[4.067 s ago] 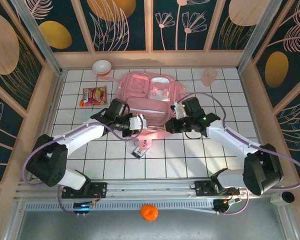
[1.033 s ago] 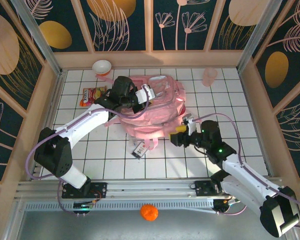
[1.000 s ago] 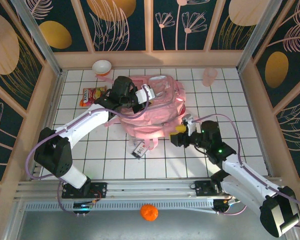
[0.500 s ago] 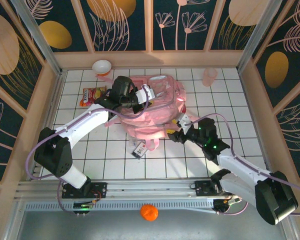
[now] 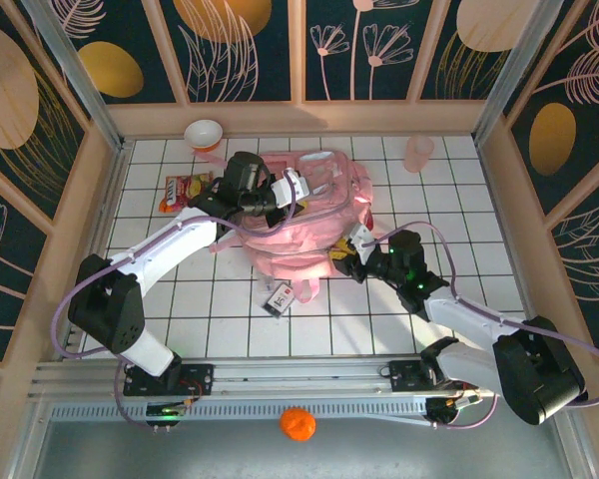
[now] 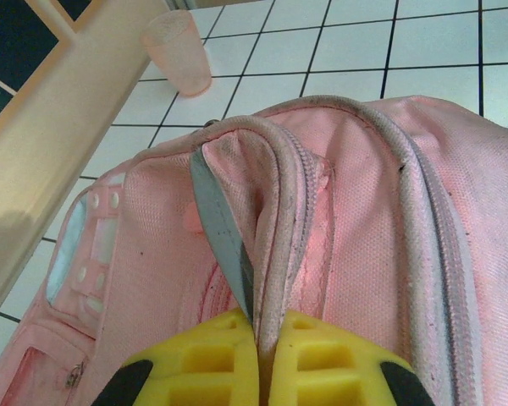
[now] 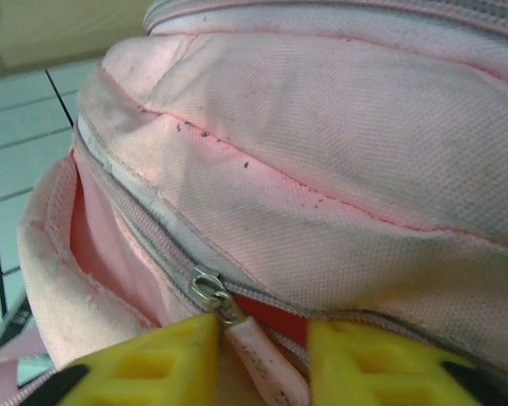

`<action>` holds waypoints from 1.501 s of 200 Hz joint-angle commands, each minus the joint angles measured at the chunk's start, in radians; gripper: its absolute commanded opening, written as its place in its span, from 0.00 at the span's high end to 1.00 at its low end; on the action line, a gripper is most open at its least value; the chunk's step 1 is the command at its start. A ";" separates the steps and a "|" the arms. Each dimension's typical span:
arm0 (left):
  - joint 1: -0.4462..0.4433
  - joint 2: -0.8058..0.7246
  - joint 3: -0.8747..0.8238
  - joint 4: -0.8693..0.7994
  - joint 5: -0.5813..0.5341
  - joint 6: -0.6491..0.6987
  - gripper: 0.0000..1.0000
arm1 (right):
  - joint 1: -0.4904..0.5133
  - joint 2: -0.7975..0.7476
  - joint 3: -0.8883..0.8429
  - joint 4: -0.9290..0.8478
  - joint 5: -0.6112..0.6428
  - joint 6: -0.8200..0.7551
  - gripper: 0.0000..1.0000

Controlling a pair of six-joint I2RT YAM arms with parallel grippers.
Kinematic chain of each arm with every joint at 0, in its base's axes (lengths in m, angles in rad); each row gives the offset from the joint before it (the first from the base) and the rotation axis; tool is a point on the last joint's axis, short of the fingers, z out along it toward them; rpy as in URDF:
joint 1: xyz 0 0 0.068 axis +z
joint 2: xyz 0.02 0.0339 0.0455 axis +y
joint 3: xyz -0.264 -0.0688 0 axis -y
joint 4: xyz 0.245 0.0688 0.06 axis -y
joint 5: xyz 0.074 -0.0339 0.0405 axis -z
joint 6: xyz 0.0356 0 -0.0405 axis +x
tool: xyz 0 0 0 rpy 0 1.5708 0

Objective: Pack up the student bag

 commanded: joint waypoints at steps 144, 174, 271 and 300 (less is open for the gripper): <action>-0.075 -0.163 -0.136 -0.091 0.097 0.229 0.40 | 0.019 -0.046 0.115 -0.150 -0.203 0.131 1.00; -0.114 -0.180 -0.257 -0.048 0.037 0.213 0.35 | 0.022 -0.037 0.149 -0.283 -0.174 0.137 1.00; -0.189 -0.065 -0.342 0.004 0.080 0.232 0.19 | 0.022 -0.217 -0.004 -0.226 -0.055 0.373 0.73; -0.194 -0.023 -0.372 0.077 -0.039 0.184 0.30 | 0.022 -0.217 -0.009 -0.240 -0.043 0.385 0.71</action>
